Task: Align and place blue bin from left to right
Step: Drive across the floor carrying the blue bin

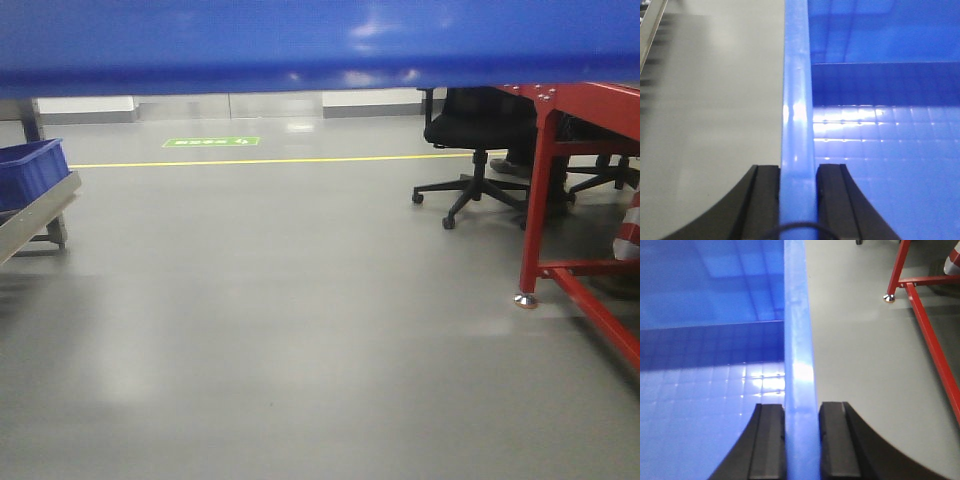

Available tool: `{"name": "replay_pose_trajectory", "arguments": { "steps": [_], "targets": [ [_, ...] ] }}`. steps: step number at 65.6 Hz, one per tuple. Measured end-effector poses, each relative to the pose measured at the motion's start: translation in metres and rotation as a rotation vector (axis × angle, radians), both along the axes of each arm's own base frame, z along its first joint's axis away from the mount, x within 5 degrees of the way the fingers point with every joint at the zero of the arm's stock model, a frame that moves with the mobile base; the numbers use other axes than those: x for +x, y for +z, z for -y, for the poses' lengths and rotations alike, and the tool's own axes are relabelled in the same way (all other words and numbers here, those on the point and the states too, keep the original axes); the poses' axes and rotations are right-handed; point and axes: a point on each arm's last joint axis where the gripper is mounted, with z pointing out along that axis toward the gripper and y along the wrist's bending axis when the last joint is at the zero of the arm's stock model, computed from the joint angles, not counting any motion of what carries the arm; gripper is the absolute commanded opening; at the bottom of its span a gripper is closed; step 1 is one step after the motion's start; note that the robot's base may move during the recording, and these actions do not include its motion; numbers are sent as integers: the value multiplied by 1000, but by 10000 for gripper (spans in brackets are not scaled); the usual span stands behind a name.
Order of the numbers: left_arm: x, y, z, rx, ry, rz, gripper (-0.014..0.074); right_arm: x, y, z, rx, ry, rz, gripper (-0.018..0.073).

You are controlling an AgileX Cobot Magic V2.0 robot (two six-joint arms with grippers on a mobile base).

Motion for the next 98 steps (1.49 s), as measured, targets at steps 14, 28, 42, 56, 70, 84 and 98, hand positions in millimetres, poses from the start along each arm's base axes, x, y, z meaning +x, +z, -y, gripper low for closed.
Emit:
{"name": "replay_pose_trajectory", "arguments": {
  "steps": [14,28,42,56,70,84,98],
  "targets": [
    [0,0,0,1,1,1,-111,0,0,0,2,1,2,-70],
    [0,0,0,1,1,1,-111,0,0,0,2,1,2,-70],
    [0,0,0,1,1,1,-111,0,0,0,1,1,4,-70],
    [0,0,0,1,-1,5,-111,0,0,0,1,1,4,-70],
    [0,0,0,0,-2,7,-111,0,0,0,-1,0,7,-70],
    [0,1,0,0,-3,8,-111,0,1,0,0,1,8,-70],
    [1,1,0,-1,-5,9,-111,0,1,0,-1,0,9,-70]
  ]
}}
